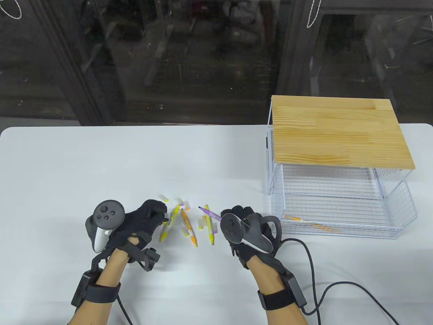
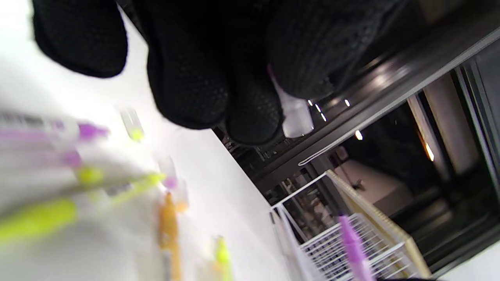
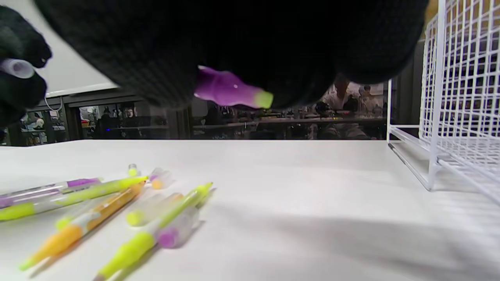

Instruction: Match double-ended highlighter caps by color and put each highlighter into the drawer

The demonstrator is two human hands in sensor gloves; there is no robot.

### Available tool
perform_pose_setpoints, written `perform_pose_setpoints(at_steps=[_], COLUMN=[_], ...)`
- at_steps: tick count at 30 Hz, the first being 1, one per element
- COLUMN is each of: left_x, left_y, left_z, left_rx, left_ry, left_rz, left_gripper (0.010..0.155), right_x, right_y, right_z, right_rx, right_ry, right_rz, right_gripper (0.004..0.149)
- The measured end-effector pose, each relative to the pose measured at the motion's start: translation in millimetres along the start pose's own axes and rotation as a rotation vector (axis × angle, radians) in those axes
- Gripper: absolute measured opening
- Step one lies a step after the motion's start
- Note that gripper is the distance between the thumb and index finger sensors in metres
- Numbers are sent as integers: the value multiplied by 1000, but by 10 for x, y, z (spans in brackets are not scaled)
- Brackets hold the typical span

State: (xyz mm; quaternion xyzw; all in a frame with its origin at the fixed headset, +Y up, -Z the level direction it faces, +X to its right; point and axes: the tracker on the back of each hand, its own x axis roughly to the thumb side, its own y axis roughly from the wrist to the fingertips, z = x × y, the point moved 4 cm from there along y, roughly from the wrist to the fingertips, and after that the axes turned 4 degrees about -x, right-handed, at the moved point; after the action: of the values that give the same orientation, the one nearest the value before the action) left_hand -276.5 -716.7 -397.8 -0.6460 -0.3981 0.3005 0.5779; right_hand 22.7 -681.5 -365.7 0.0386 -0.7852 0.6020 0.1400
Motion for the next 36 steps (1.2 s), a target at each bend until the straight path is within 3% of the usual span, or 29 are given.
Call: perform_pose_setpoints(at_steps=[7, 36], left_x=[-96, 81], left_y=[15, -18], left_z=[-91, -273], left_rx=[-7, -50], left_ry=[-136, -61], left_rz=[24, -45], left_gripper=[44, 44], right_x=[96, 302], right_y=[-36, -101], right_z=[-98, -178], right_rx=[-93, -188], right_ry=[6, 14], right_rz=[-55, -165], right_gripper=[46, 44])
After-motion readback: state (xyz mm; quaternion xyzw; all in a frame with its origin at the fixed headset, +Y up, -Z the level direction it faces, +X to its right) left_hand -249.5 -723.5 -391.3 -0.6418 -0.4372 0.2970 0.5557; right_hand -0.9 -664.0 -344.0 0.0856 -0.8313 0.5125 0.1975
